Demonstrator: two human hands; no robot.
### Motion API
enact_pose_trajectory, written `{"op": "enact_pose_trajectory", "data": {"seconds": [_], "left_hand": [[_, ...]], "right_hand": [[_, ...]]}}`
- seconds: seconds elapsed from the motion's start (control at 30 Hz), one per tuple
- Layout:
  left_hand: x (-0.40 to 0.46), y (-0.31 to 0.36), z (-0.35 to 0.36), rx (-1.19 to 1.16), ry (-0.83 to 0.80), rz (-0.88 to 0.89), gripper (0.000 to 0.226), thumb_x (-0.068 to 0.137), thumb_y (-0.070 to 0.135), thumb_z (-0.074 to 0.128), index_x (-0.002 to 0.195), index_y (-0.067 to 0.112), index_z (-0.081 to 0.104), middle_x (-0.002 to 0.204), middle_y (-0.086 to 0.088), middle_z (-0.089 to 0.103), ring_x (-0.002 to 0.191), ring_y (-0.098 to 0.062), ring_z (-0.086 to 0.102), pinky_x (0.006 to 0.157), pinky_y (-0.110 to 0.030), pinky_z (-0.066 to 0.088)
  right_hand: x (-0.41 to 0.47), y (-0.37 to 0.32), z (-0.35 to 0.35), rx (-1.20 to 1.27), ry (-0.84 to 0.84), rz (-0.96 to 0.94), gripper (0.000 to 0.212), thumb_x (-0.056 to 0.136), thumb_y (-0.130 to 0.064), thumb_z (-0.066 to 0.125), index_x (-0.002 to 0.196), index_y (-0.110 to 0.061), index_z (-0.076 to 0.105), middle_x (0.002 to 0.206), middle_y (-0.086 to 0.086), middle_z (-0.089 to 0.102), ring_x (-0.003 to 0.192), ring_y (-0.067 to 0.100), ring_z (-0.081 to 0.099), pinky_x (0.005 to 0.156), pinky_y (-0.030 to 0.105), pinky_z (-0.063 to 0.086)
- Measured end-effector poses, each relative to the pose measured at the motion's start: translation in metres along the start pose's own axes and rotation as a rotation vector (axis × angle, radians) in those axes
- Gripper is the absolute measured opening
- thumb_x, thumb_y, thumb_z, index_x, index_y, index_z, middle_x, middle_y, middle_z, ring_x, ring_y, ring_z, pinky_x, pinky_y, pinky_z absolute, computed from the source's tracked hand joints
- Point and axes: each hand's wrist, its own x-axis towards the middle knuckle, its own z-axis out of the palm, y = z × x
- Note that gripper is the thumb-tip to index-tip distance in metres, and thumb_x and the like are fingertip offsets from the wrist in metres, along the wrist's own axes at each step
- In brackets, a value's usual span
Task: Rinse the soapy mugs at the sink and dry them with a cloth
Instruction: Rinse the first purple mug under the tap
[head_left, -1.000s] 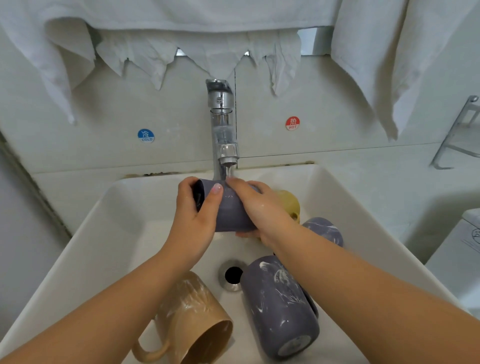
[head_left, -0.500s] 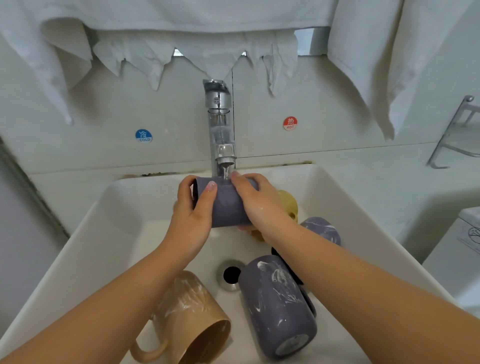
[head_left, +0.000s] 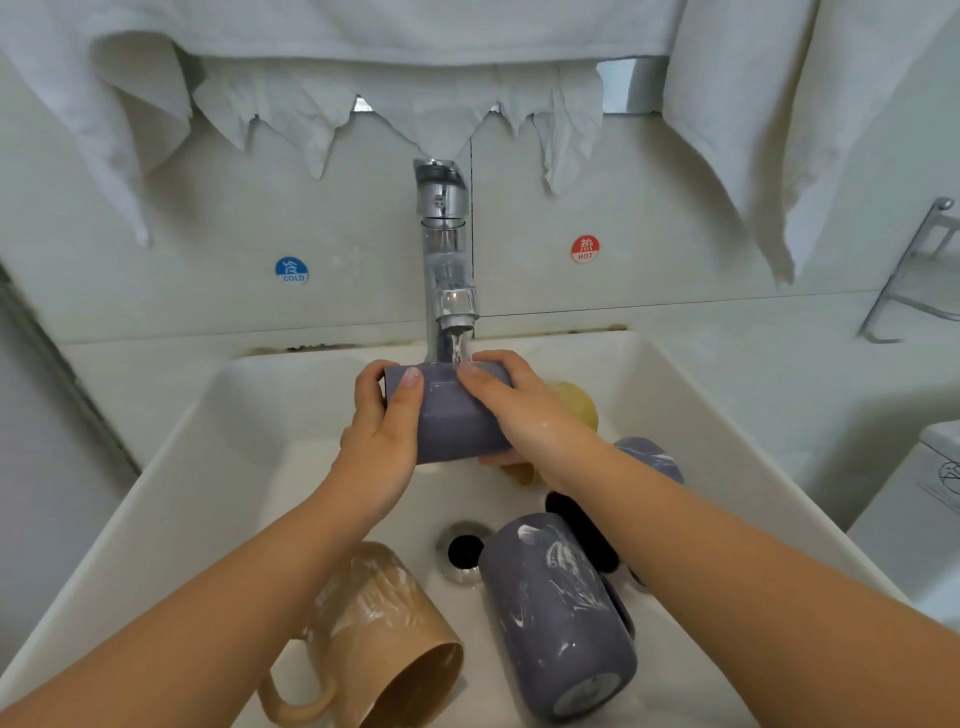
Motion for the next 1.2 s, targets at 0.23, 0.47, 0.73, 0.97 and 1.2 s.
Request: {"op": "enact_pose_trajectory", "data": {"seconds": [0.23,0.47,0.73,0.97,1.2], "left_hand": [[0.001,0.0,-0.003,0.064,0.003,0.155,0.051,0.085,0.073,0.026,0.117,0.035,0.038,0.104,0.015,0.055,0.099,-0.007,0.056,0.096,-0.036,0.043],[0.014,0.008,-0.016,-0.08,0.049,0.089,0.022,0.102,0.039,0.04,0.109,0.029,0.059,0.098,0.021,0.06,0.082,0.013,0.057,0.061,0.003,0.039],[0.009,0.007,-0.008,-0.119,0.014,0.075,0.044,0.088,0.054,0.048,0.106,0.017,0.061,0.098,0.004,0.066,0.085,-0.002,0.063,0.065,-0.012,0.046],[0.015,0.012,-0.013,-0.182,0.045,0.012,0.029,0.099,0.046,0.041,0.089,0.031,0.063,0.091,0.011,0.068,0.083,0.001,0.064,0.067,-0.013,0.044],[0.016,0.01,-0.015,-0.216,0.06,-0.087,0.04,0.093,0.053,0.049,0.11,0.02,0.063,0.108,0.002,0.068,0.101,-0.014,0.063,0.078,-0.026,0.045]], "right_hand": [[0.001,-0.002,0.0,-0.053,0.036,0.004,0.059,0.073,-0.046,0.078,0.115,-0.022,0.045,0.099,-0.007,0.057,0.084,0.01,0.06,0.063,0.029,0.055],[0.006,-0.006,-0.019,0.093,-0.324,0.194,0.038,0.092,-0.028,0.063,0.128,-0.019,0.054,0.119,0.005,0.062,0.1,0.025,0.062,0.079,0.047,0.057],[0.002,-0.007,-0.009,-0.086,-0.191,0.19,0.045,0.079,-0.054,0.069,0.103,-0.017,0.061,0.089,0.002,0.068,0.076,0.017,0.068,0.058,0.03,0.059],[0.004,-0.007,-0.02,0.007,-0.393,0.232,0.028,0.092,-0.038,0.059,0.112,-0.018,0.059,0.105,0.004,0.067,0.1,0.024,0.064,0.094,0.048,0.052],[0.007,-0.003,-0.012,0.015,-0.22,0.086,0.039,0.083,-0.033,0.073,0.116,-0.019,0.058,0.106,0.002,0.067,0.093,0.018,0.067,0.08,0.038,0.059]]}}
